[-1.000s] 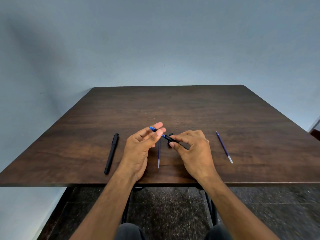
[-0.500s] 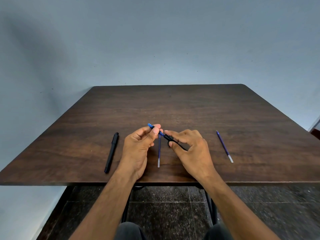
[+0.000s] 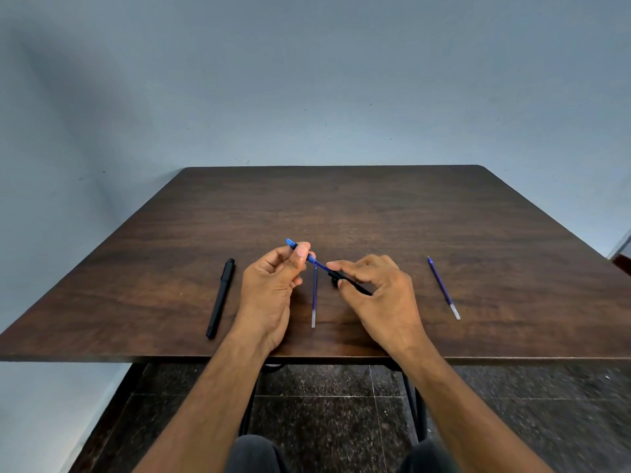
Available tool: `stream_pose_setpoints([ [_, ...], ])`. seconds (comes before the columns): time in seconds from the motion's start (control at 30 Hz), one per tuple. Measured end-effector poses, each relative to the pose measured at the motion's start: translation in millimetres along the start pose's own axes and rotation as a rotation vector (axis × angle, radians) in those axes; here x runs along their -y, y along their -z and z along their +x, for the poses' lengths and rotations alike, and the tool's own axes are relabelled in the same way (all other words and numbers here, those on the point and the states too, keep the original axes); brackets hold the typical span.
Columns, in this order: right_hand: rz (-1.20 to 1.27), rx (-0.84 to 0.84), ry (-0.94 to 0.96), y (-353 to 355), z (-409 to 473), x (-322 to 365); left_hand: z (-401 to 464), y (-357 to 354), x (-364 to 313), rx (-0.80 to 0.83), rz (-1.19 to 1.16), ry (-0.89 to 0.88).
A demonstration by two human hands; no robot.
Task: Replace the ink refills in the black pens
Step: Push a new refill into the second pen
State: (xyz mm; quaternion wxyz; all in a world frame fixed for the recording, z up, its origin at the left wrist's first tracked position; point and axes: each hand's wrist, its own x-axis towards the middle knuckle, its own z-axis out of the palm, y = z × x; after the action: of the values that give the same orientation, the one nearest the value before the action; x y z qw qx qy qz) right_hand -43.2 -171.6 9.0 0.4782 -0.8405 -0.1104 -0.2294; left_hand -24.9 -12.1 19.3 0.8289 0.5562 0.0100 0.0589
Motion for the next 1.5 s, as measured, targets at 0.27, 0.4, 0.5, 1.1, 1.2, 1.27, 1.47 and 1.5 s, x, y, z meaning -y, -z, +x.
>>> stream_pose_setpoints([
  [0.27, 0.072, -0.022, -0.023, 2.8, -0.4, 1.6, 1.1, 3.1, -1.9, -0.008, -0.076, 0.035],
  [0.4, 0.159, -0.004, -0.067, 6.3, -0.2, 3.7, 0.4, 4.2, -2.9, 0.007, -0.085, 0.053],
  [0.5, 0.193, 0.005, -0.080, 7.7, -0.3, 4.8, 0.1, 4.2, -3.5, 0.012, -0.093, 0.050],
  [1.1, 0.264, -0.032, -0.076, 7.3, 0.3, 1.7, 5.2, 7.9, -0.3, -0.017, -0.133, 0.050],
  [1.2, 0.294, -0.044, -0.105, 8.4, 0.6, 0.3, 6.2, 9.4, 1.0, -0.032, -0.127, 0.055],
  [1.27, 0.337, -0.062, -0.140, 9.5, 0.8, -1.3, 6.3, 8.1, 2.2, -0.036, -0.095, 0.034],
  [1.47, 0.443, -0.121, -0.236, 10.5, 3.7, -5.4, 4.3, -2.2, 8.6, -0.047, 0.234, -0.056],
  [1.5, 0.449, -0.129, -0.238, 10.3, 4.0, -5.4, 3.0, -3.2, 8.7, -0.049, 0.329, -0.073],
])
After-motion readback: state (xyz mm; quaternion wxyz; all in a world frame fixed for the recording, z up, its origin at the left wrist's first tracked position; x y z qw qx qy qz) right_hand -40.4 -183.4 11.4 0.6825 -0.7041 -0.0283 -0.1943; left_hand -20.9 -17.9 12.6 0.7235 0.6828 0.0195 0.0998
